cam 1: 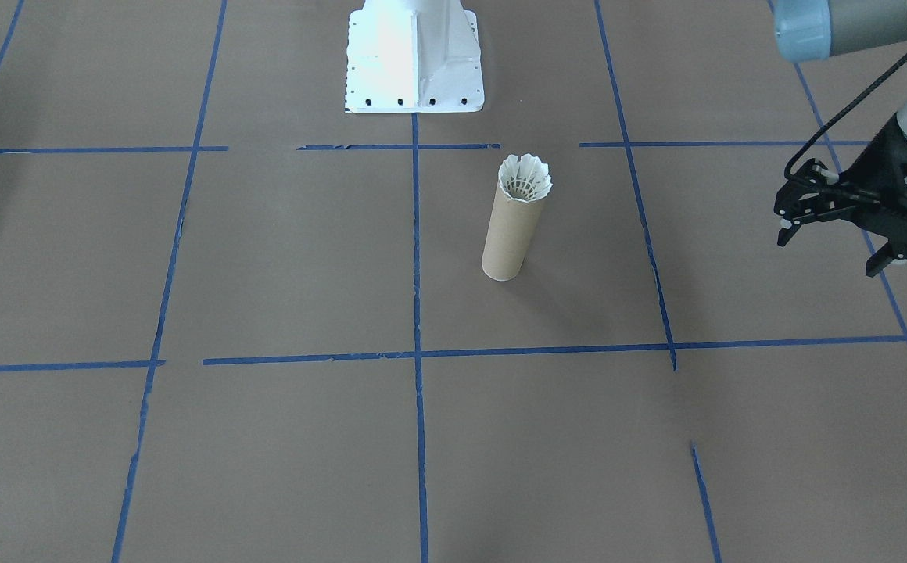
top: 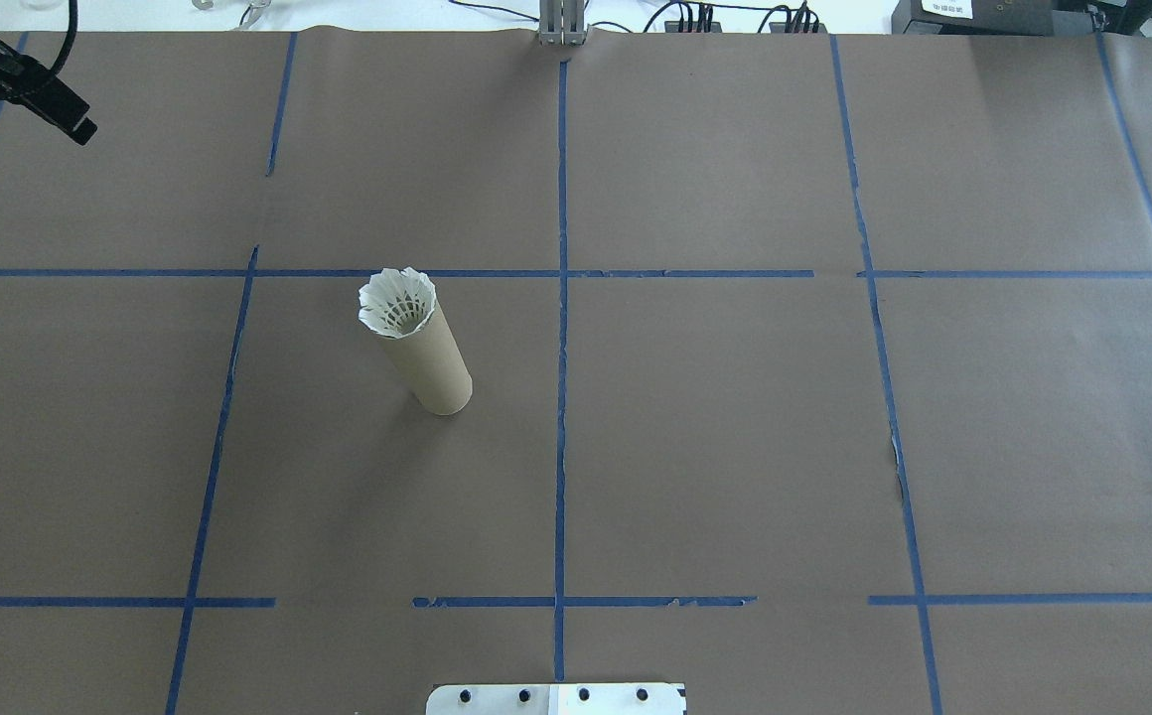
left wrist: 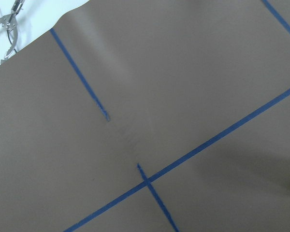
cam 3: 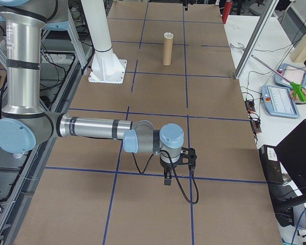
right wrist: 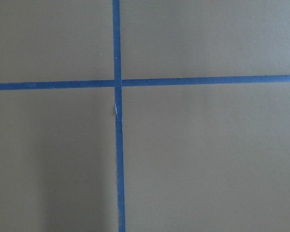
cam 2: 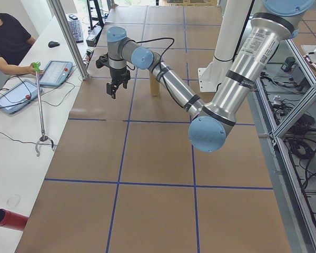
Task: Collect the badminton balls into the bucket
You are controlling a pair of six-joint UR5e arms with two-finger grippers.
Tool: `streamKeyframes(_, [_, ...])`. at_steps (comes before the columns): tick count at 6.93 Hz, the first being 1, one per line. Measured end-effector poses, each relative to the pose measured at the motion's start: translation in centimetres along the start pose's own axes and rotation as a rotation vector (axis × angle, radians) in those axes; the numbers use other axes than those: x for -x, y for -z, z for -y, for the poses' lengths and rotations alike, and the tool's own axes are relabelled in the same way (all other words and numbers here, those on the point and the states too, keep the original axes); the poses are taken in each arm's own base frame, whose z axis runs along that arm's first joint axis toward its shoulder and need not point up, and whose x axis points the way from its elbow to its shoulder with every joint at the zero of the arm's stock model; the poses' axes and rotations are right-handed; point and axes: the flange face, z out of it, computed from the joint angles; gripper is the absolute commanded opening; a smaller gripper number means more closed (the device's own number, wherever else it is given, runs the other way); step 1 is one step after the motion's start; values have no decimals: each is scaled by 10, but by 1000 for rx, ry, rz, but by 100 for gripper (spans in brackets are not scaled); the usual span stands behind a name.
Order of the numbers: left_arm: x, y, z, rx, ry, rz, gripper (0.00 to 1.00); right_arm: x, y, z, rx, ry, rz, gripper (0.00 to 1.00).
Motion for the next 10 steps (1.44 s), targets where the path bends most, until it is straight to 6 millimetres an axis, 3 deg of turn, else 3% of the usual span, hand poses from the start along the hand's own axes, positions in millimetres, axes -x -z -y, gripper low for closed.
streamKeyframes(1, [40, -8, -11, 27, 29, -1, 100, 0, 0, 0, 0, 0, 0, 100])
streamKeyframes(2, [84, -18, -41, 52, 70, -25, 100, 0, 0, 0, 0, 0, 0, 100])
streamKeyframes(3, [131, -30, -87, 60, 100, -45, 100, 0, 0, 0, 0, 0, 0, 100])
streamKeyframes(5, [205, -51, -191, 56, 159, -47, 100, 0, 0, 0, 0, 0, 0, 100])
streamKeyframes(6, [231, -57, -229, 59, 219, -63, 100, 0, 0, 0, 0, 0, 0, 100])
streamKeyframes(7, [246, -68, -254, 72, 272, -94, 100, 0, 0, 0, 0, 0, 0, 100])
streamKeyframes(10, [263, -81, -276, 107, 379, -86, 100, 0, 0, 0, 0, 0, 0, 100])
